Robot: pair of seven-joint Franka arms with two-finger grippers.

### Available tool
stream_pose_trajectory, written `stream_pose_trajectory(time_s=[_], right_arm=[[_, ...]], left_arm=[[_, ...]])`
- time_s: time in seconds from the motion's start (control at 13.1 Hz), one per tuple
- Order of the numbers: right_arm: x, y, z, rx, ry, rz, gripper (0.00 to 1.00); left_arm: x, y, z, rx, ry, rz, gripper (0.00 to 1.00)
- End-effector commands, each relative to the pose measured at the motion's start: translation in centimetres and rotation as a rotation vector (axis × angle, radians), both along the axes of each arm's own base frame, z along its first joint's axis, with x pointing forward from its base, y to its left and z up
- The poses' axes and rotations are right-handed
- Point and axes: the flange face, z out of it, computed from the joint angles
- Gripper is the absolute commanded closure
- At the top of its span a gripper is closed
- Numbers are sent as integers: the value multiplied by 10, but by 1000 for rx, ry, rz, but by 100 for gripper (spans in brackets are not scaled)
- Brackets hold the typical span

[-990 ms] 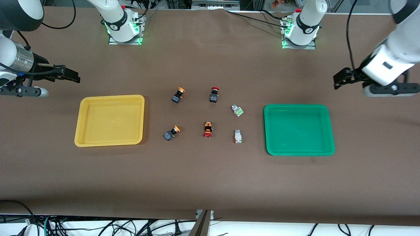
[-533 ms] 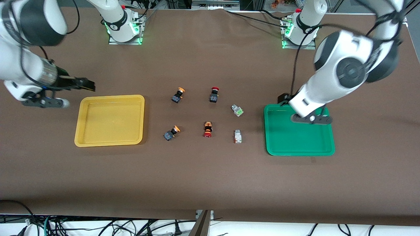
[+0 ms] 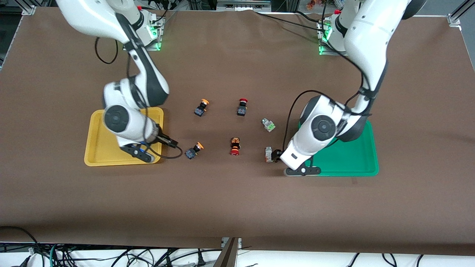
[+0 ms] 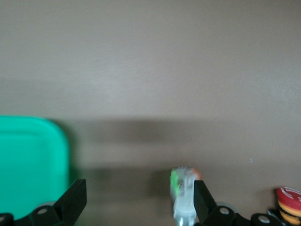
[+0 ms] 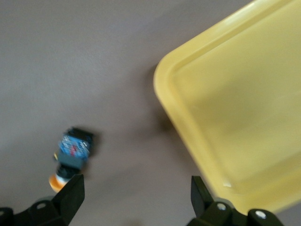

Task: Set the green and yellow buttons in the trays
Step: 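Grasp the white and orange-capped buttons with the left and right grippers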

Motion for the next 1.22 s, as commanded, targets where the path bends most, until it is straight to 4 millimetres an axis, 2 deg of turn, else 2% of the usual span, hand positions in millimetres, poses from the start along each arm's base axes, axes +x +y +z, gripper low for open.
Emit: stream_pose_trajectory(time_s=[0.0,0.15,0.23,0.3,0.38,0.53,0.61,0.69,0.76,0.84,0.91,0.99,1.07,1.14], right_arm=[[6,32,-25,2,-24,-155,0],[3,52,-42,18,-70,-247,0],[2,60,-50,24,-94,-269,0],[0,65,-61,30,-103,-275,0],[0,64,-69,28,-106,-277,0],[2,63,-74,34,-119,-281,0],[2,63,-83,30,-121,-278,0],[1,64,-95,27,-125,-273,0],[5,68,-102,29,-131,-269,4],[10,71,-98,36,-140,-290,58],[12,70,-94,36,-144,-315,98],[12,71,-91,32,-147,-311,100],[12,70,-86,15,-141,-298,100],[14,66,-75,-10,-121,-285,100]], left_arm=[[-5,-33,-31,12,-32,-1,0],[-12,-43,-41,8,-23,-12,0],[-22,-58,-43,14,-22,-37,0],[-24,-59,-49,19,-17,-55,32],[-23,-56,-49,20,-18,-52,71],[-24,-57,-49,22,-13,-51,96],[-24,-57,-45,26,-10,-53,100],[-21,-52,-40,28,-10,-44,100],[-25,-46,-21,62,31,-47,100],[-28,-35,3,113,94,-48,100],[-32,-26,23,149,144,-56,100],[-23,4,37,168,172,-28,100],[-14,34,42,177,201,-66,100],[-10,56,34,181,232,-146,100]])
